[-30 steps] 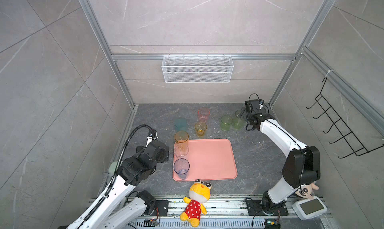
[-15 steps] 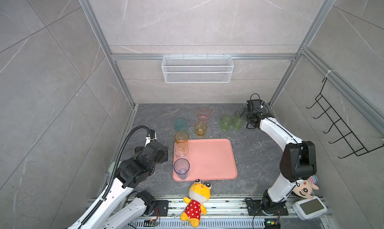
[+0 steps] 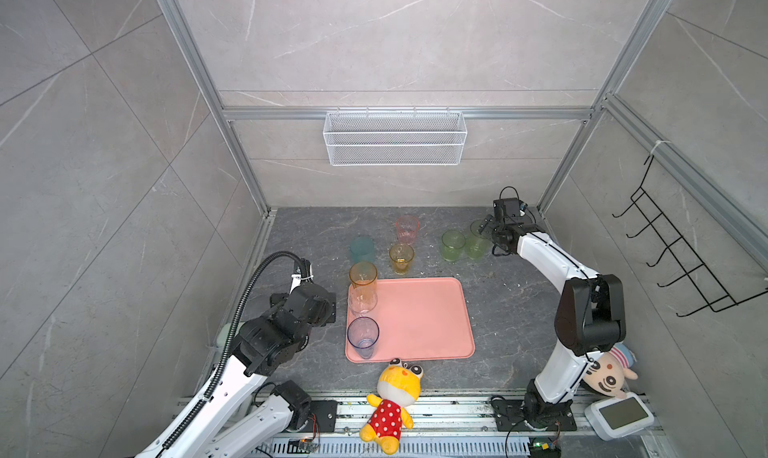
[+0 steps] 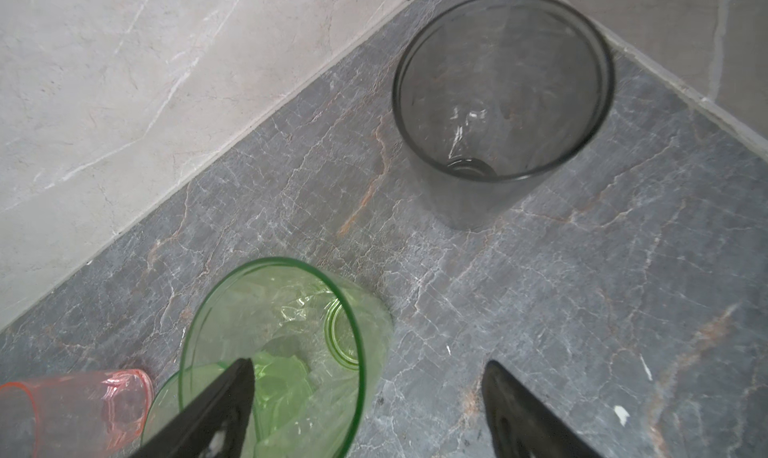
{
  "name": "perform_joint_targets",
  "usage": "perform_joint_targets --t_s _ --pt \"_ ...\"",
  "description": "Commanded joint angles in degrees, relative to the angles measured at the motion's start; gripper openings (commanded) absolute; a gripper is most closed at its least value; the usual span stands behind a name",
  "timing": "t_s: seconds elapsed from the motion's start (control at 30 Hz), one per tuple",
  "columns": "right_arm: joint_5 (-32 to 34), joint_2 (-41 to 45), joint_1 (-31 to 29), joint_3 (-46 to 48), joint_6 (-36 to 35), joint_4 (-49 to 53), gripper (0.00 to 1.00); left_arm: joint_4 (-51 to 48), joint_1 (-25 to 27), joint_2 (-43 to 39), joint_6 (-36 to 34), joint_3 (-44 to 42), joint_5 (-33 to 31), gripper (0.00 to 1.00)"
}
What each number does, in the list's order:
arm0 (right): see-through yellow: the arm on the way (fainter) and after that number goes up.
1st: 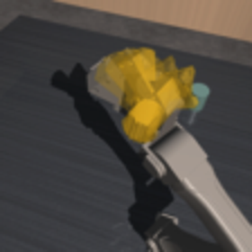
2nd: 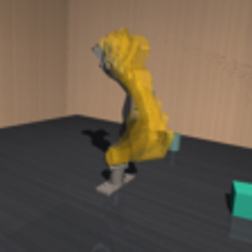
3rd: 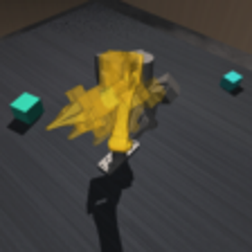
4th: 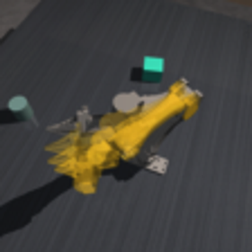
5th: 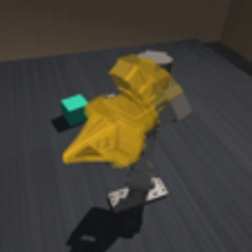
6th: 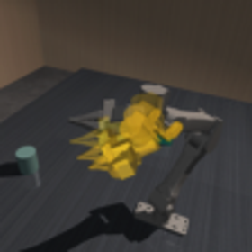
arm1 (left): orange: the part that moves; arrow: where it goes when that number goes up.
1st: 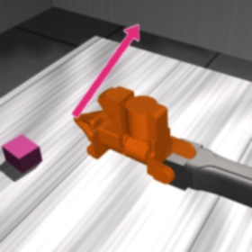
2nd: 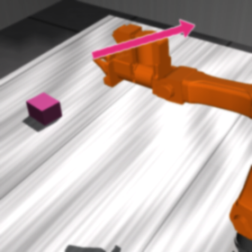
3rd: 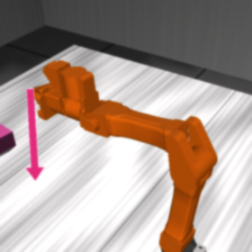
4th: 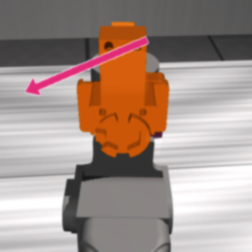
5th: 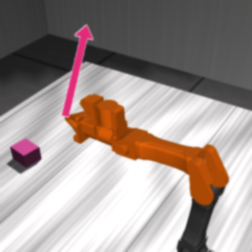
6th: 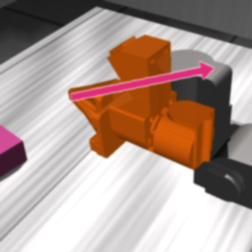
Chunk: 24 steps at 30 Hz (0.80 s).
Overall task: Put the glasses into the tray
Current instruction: 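Move the right gripper over the green glass beside the dark grey glass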
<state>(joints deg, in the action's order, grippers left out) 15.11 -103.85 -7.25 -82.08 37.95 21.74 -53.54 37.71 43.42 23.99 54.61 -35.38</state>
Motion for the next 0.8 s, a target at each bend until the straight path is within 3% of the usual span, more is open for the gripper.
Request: perform_joint_targets --t_s 0.0,0.47,0.77 --pt "-0.70 -1.25 0.39 -1.05 -0.07 -0.64 0.86 1.34 -0.11 -0.43 -1.05 -0.21 -0.22 1.00" --pt "-5.43 -3.55 1.40 -1.11 -0.68 -2.46 0.72 1.23 -0.16 -1.45 -0.35 -0.44 -0.66 0.99" --pt "-7.08 -3.20 1.45 -0.22 -2.51 -3.37 0.58 1.02 -0.10 -2.14 0.24 -0.31 -1.09 0.99"
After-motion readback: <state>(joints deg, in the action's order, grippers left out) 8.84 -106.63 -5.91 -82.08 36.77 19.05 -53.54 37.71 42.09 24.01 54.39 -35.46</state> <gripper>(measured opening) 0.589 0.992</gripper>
